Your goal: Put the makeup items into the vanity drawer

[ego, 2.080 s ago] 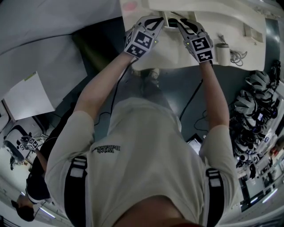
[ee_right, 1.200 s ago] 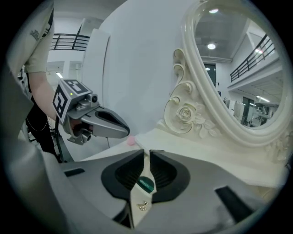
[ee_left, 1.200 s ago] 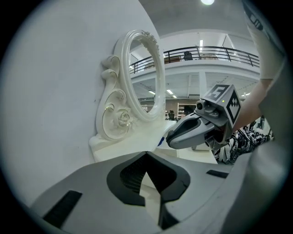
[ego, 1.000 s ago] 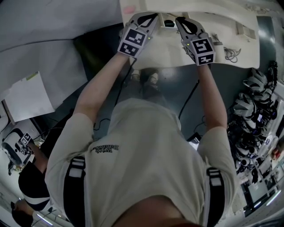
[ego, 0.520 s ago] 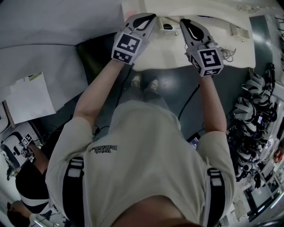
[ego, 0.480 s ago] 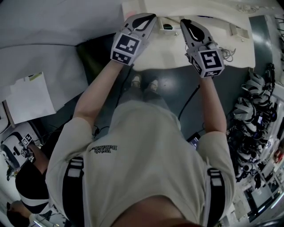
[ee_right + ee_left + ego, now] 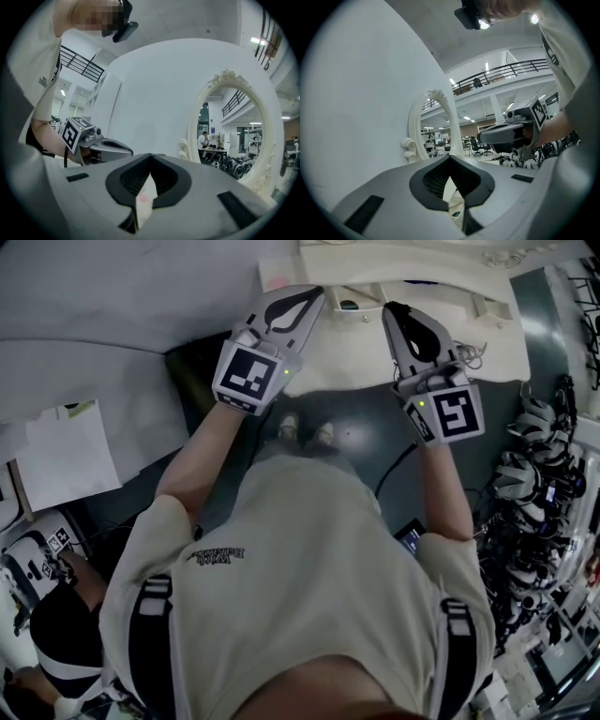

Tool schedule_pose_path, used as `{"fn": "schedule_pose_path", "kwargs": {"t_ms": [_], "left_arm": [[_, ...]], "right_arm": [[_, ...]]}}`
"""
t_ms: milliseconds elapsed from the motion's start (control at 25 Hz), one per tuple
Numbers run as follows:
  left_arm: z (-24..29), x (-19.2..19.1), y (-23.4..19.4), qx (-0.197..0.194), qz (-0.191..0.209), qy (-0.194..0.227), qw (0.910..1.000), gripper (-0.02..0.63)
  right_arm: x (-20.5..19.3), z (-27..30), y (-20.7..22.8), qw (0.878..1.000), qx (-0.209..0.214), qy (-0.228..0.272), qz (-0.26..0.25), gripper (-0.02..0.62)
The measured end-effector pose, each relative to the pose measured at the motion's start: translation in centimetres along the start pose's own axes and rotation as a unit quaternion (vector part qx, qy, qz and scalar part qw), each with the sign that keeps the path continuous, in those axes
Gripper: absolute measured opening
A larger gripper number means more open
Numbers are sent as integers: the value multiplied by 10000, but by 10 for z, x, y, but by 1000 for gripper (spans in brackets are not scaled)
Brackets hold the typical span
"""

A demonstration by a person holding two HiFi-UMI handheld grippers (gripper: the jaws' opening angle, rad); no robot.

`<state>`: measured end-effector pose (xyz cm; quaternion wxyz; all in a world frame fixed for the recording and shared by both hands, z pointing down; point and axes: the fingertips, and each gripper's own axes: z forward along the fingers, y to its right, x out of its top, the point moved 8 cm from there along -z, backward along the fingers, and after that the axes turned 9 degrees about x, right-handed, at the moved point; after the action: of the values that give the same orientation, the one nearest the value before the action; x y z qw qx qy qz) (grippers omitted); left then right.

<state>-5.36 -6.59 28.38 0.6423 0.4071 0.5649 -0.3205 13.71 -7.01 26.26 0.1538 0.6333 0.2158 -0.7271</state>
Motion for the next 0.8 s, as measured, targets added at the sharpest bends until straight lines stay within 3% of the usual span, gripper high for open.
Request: {"fn": "schedule_pose_path", "kwargs": {"t_ms": [320,800], "left_arm": [[-36,27,23,-89,235,244,9994,12],[-82,32,59,-83,-76,321,9994,12]], "right_arm": [[18,-28,-34,9995,-69,283,145,5],[24,-45,-76,9984,225,433,277,5]]}}
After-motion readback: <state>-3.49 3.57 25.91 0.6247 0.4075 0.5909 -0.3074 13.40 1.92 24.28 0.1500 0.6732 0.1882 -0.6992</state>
